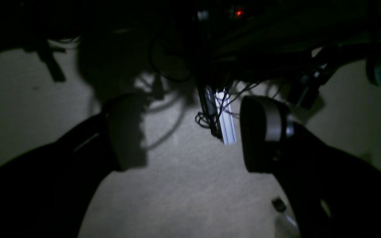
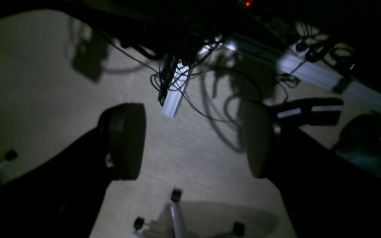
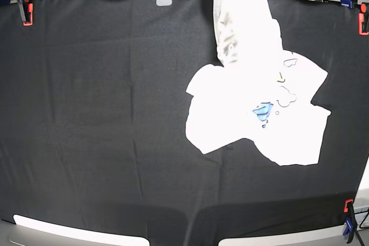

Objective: Layout the t-shirt on the table in an organized manner, then fold the t-shirt properly

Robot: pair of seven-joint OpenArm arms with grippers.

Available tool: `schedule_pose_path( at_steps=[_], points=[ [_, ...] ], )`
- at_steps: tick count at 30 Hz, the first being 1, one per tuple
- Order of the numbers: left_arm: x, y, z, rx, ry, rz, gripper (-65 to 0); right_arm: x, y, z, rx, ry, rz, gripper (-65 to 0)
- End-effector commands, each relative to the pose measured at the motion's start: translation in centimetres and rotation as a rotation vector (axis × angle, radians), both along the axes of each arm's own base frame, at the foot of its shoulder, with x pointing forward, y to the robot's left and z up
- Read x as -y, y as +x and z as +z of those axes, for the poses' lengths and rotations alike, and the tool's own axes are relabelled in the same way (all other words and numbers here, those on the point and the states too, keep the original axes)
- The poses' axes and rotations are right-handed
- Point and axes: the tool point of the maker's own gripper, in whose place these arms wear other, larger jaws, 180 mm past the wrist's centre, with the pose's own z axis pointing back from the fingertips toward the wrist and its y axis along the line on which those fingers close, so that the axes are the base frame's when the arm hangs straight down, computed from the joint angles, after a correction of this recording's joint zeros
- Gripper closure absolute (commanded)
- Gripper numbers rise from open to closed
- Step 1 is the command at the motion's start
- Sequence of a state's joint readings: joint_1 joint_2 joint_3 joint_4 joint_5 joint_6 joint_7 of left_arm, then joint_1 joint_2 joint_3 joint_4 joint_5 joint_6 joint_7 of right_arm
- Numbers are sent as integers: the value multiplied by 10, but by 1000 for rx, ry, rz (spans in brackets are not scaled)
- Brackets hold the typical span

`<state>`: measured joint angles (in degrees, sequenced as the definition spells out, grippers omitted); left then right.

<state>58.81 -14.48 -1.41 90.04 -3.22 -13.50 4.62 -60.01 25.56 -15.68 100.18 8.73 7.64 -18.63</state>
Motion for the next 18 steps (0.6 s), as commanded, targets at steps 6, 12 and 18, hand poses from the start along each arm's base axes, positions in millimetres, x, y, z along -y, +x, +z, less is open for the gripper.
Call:
schedule_pose_path(
  at_steps=[6, 12, 18],
  points=[
    [-1, 0, 12, -118, 56, -50, -446, -20, 29, 32, 55, 30, 53, -438],
    [-16, 30, 35, -106, 205, -83, -446, -11, 54, 51, 145, -102, 194, -438],
    [-6, 74, 78, 7, 213, -98, -446, -14, 76, 62, 225, -115, 208, -438]
  ],
)
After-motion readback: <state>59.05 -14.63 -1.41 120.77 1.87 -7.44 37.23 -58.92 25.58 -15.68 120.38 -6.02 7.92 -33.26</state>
